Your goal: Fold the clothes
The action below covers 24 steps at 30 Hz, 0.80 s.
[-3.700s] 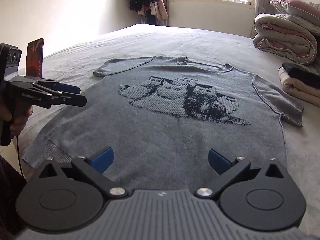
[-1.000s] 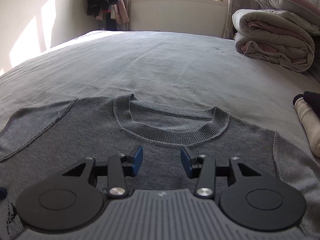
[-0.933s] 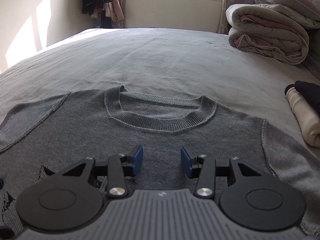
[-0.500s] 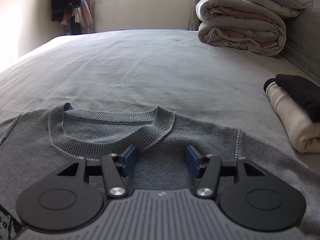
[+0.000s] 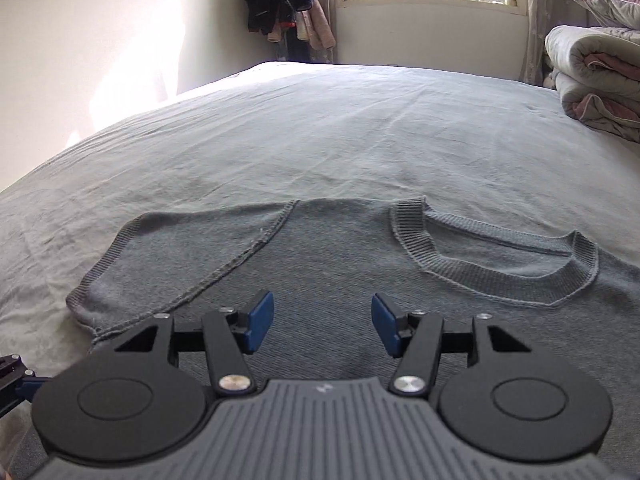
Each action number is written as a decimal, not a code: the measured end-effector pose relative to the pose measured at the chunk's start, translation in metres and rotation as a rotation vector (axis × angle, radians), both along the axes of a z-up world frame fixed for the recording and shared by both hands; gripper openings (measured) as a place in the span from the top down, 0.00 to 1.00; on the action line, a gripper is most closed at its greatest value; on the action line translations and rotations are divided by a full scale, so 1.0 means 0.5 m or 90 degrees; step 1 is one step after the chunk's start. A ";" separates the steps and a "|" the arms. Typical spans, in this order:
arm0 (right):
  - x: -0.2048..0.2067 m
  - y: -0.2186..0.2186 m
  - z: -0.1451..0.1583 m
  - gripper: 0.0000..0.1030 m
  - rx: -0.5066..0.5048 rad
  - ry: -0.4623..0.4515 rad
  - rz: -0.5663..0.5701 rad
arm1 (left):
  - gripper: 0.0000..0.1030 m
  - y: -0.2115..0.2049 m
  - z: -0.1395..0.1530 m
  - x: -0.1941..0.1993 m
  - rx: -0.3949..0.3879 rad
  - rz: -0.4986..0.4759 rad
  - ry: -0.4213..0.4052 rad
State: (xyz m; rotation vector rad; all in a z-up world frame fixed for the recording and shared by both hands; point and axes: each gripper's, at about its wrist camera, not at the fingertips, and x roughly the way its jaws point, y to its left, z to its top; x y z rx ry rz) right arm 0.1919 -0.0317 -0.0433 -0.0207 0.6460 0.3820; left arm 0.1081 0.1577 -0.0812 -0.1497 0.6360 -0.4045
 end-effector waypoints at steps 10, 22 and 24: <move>0.080 0.087 -0.027 0.40 -0.039 -0.013 -0.061 | 0.02 0.000 0.003 -0.004 0.014 -0.005 0.005; -0.008 -0.043 -0.015 0.39 -0.005 0.007 -0.136 | 0.02 -0.010 0.024 -0.004 0.031 0.038 0.040; -0.027 -0.078 -0.014 0.39 0.008 0.015 -0.157 | 0.02 -0.011 0.030 -0.004 0.031 0.054 0.052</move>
